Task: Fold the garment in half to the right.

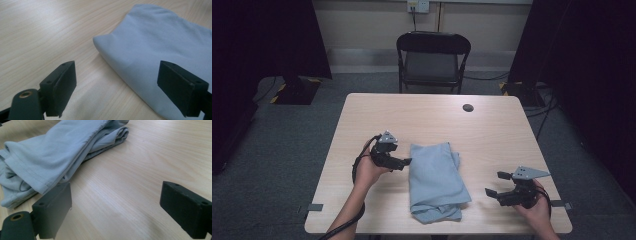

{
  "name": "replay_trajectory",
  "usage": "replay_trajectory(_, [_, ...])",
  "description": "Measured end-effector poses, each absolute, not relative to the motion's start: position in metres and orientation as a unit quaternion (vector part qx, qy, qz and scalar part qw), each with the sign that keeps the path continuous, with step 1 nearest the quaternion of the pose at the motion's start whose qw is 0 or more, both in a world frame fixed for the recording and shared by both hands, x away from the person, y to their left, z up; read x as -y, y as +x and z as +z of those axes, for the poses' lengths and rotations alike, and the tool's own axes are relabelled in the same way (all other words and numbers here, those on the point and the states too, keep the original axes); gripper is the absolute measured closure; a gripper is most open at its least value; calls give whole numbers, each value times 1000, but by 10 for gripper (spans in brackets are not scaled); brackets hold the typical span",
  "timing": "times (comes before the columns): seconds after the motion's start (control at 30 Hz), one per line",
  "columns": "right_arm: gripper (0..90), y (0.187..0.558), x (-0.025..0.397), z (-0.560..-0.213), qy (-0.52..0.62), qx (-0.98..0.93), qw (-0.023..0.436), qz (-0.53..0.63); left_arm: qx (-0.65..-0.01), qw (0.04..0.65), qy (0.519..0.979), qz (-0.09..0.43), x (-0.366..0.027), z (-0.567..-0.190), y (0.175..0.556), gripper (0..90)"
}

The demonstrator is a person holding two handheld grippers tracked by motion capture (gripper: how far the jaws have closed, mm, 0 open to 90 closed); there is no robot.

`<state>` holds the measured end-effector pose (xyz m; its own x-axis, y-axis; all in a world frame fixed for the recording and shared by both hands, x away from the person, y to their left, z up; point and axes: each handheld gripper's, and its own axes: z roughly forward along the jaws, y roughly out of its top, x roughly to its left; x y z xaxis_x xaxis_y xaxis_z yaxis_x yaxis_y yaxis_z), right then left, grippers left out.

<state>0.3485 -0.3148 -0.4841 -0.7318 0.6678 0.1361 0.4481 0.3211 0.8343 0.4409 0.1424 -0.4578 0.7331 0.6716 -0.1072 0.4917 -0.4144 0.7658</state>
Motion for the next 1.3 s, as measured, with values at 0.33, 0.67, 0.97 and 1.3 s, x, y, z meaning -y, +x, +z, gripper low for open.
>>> replay_trajectory(0.33, [99,348,320,-487,348,-808,118,461,-350,414,834,104,-152,-465,433,154])
replay_trajectory(0.67, [99,348,330,-485,350,-807,124,460,-353,410,835,106,-161,-473,425,155])
replay_trajectory(0.97, [99,347,337,-488,352,-811,127,450,-358,409,833,103,-168,-479,419,155])
replay_trajectory(1.3, [99,346,343,-491,356,-817,123,436,-354,407,835,108,-176,-482,409,155])
